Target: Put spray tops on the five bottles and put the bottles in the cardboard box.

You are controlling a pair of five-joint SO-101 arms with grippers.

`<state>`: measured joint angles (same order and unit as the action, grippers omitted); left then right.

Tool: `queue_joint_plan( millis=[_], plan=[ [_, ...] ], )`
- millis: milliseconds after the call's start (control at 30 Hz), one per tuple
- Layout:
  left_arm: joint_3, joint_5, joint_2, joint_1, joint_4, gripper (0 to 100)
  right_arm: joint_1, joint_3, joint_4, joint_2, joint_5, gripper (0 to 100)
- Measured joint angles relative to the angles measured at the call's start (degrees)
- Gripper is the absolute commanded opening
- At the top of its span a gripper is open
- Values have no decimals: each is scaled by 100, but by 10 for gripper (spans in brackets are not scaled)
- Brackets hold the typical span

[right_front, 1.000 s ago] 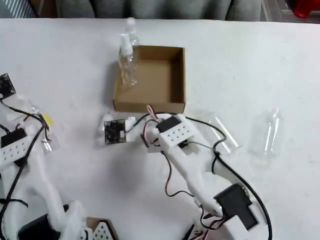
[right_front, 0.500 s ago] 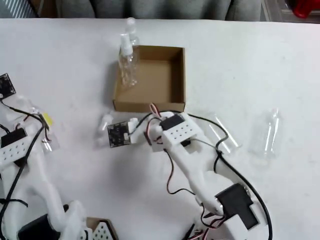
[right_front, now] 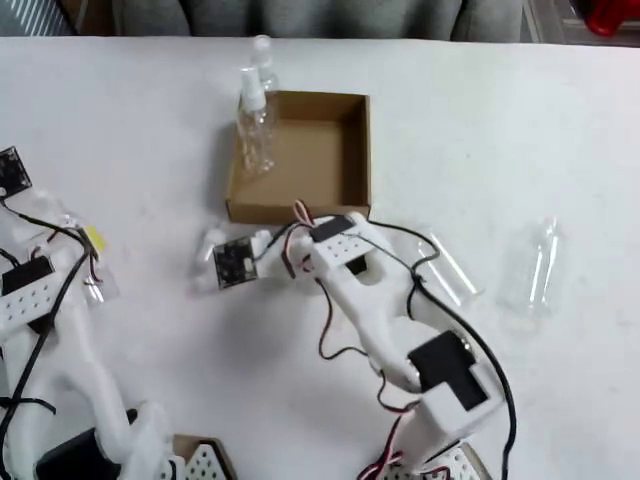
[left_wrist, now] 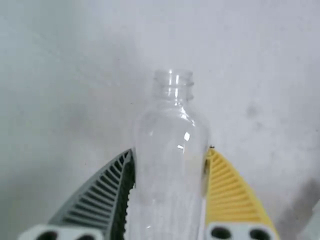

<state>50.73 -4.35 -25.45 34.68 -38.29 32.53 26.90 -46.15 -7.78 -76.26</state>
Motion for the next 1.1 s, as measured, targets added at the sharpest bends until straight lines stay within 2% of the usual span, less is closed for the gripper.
queue_joint_plan(
  millis=[67,333,667,833,1100],
  plan=[
    [0,0,0,0,0,57,-9,-114,0,-123,0,13],
    [0,0,0,0,0,57,-105,-255,-149,-211,0,16],
    [18,0,0,0,0,57,-176,-237,-1837,703,-9,16],
    [18,0,0,0,0,57,-492,202,-2154,1398,-9,16],
    [18,0,0,0,0,55,-1222,1415,-2022,2523,0,16]
  ],
)
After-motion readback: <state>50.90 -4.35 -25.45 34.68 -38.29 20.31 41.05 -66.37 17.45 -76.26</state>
